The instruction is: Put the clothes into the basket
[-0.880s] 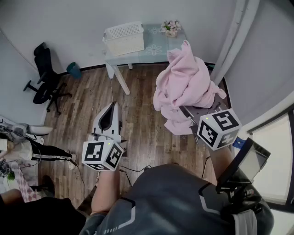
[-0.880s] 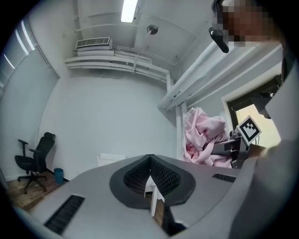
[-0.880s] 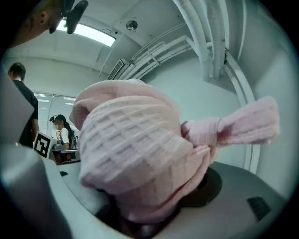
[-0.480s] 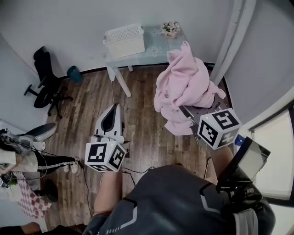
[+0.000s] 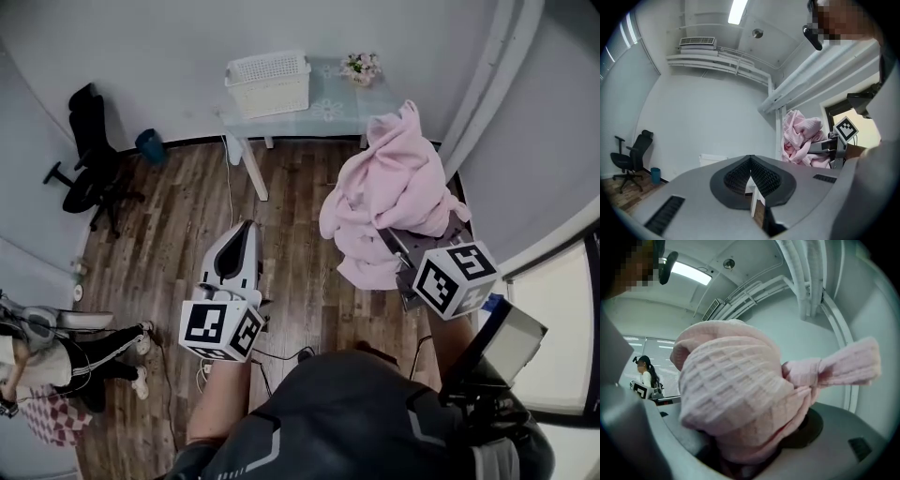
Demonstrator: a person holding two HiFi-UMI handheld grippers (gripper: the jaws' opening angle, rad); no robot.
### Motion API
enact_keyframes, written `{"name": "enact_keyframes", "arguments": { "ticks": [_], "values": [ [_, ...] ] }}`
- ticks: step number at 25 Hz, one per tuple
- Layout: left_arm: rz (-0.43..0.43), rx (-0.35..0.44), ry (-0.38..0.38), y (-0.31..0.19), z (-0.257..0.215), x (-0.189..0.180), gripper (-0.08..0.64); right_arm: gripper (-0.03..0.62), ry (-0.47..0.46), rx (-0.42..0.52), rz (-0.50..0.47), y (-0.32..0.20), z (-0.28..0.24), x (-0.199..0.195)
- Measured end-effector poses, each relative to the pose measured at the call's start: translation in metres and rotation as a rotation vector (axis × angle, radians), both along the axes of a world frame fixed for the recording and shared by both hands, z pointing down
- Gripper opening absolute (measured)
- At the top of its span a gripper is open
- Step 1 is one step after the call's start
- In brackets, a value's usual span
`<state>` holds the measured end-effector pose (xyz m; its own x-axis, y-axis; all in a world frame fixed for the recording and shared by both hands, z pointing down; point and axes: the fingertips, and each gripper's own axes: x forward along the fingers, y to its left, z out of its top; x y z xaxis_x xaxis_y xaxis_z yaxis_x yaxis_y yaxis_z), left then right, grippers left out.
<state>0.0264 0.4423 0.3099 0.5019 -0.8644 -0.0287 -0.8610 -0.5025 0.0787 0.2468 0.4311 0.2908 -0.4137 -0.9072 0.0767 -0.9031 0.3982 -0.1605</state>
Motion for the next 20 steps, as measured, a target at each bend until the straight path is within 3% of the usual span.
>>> {"name": "enact_keyframes", "arguments": {
  "ticks": [5, 13, 20],
  "values": [
    [0.028, -0.012, 0.03, -0.013, -0.009, -0.052, 0.009, 0.385, -0.02, -0.025, 0.034, -0.009, -0.013, -0.05],
    [0.033, -0.02, 0.024, -0.046, 0.002, -0.057, 0.009, 0.385, -0.03, -0.028, 0.013, -0.043, -0.008, -0.06],
    [-0.022, -0.017, -0.05, -0.138, -0.006, -0.041, 0.011, 0.385, -0.107, -0.031, -0.046, -0.151, 0.0, -0.038]
  ]
}}
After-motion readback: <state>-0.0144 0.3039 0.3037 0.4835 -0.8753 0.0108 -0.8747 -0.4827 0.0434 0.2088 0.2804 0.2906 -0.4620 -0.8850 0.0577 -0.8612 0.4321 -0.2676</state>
